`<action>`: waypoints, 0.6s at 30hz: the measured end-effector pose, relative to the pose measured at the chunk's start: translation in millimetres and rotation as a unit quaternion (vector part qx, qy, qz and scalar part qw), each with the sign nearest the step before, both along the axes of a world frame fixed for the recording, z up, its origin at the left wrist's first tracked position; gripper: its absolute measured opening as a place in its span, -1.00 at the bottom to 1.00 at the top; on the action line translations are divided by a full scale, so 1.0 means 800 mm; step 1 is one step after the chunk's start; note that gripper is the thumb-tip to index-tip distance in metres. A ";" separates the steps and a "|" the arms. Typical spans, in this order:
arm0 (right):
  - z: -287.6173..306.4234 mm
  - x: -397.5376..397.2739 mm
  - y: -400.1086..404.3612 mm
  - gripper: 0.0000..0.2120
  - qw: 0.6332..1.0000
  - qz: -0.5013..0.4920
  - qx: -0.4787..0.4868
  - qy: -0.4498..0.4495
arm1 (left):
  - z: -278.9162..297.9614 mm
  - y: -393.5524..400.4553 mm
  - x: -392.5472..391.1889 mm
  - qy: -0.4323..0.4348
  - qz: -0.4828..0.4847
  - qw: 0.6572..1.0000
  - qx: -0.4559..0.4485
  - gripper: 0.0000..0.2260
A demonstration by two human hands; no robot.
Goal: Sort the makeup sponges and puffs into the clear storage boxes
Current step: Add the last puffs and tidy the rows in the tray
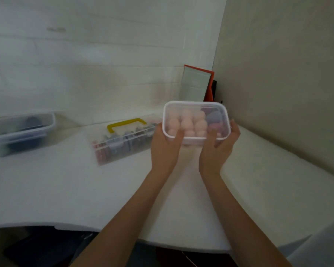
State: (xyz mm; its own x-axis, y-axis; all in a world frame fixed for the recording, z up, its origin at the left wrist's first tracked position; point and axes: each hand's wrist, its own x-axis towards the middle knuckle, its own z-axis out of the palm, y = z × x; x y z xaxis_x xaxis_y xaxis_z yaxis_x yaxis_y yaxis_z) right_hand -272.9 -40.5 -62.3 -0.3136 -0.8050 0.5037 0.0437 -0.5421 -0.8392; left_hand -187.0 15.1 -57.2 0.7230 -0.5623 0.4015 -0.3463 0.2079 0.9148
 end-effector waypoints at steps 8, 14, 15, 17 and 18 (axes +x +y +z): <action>0.016 0.139 0.098 -0.55 0.987 0.154 -0.005 0.042 | 0.030 0.138 0.118 -0.104 0.223 0.969 0.030 -0.58; 0.022 0.256 0.189 -0.46 0.946 0.299 -0.010 0.123 | 0.024 0.251 0.220 -0.085 0.336 0.938 0.018 -0.77; 0.024 0.274 0.200 -0.41 0.938 0.323 -0.019 0.127 | 0.027 0.265 0.236 -0.083 0.343 0.936 0.020 -0.76; 0.033 0.309 0.215 -0.36 0.921 0.362 -0.036 0.142 | 0.036 0.284 0.273 -0.069 0.337 0.939 0.027 -0.66; 0.038 0.327 0.219 -0.37 0.911 0.381 -0.041 0.151 | 0.040 0.290 0.292 -0.055 0.329 0.942 0.030 -0.60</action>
